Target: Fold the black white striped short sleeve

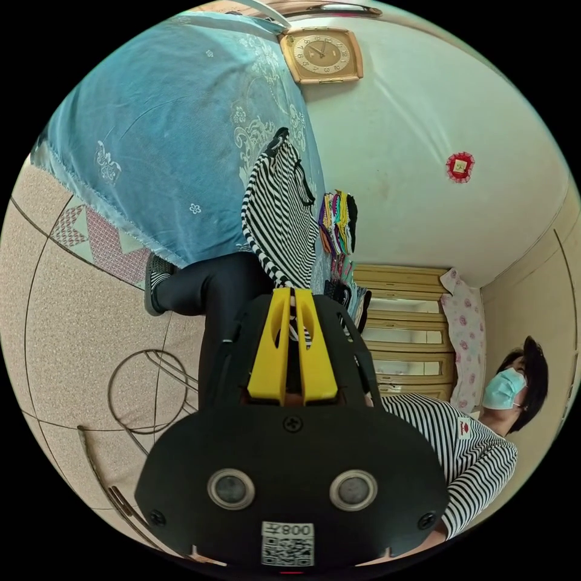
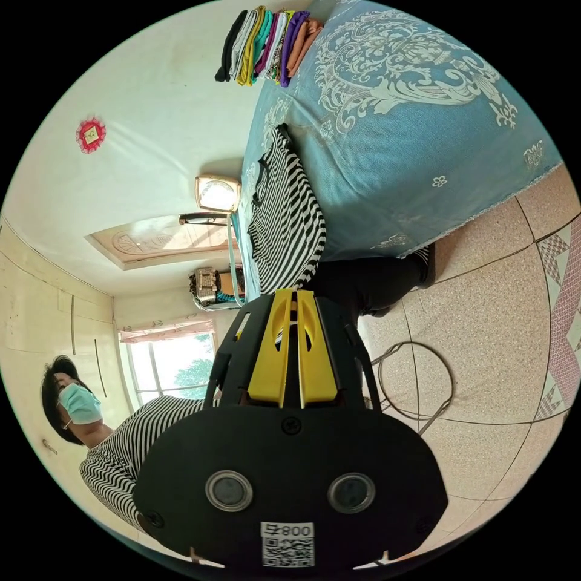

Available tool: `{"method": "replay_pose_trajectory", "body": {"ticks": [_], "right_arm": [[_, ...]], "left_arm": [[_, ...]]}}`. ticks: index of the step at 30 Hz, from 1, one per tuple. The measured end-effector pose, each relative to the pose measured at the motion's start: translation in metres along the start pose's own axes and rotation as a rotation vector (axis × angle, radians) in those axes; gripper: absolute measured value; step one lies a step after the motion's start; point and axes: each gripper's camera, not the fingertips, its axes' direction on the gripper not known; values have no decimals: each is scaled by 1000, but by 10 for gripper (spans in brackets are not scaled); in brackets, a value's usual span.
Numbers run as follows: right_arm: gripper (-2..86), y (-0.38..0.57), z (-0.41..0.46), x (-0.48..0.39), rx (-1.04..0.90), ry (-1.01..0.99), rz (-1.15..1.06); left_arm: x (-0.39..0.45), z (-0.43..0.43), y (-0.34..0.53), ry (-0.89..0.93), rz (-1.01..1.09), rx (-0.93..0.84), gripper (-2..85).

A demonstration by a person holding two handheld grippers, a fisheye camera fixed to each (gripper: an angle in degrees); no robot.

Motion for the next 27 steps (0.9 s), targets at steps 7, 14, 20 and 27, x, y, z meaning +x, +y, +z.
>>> {"method": "replay_pose_trajectory", "body": {"ticks": [7, 14, 20, 27], "right_arm": [[12, -27, 10, 1, -8, 4, -14], [14, -34, 18, 15, -63, 24, 10], [25, -21, 26, 58, -127, 3, 95], [44, -61, -9, 65, 77, 50, 126]], "left_arm": [[-5, 18, -35, -5, 8, -8, 14], [-13, 32, -50, -44, 3, -62, 19], [-39, 42, -59, -112, -54, -81, 38], [-37, 36, -128, -225, -37, 106, 71]]}}
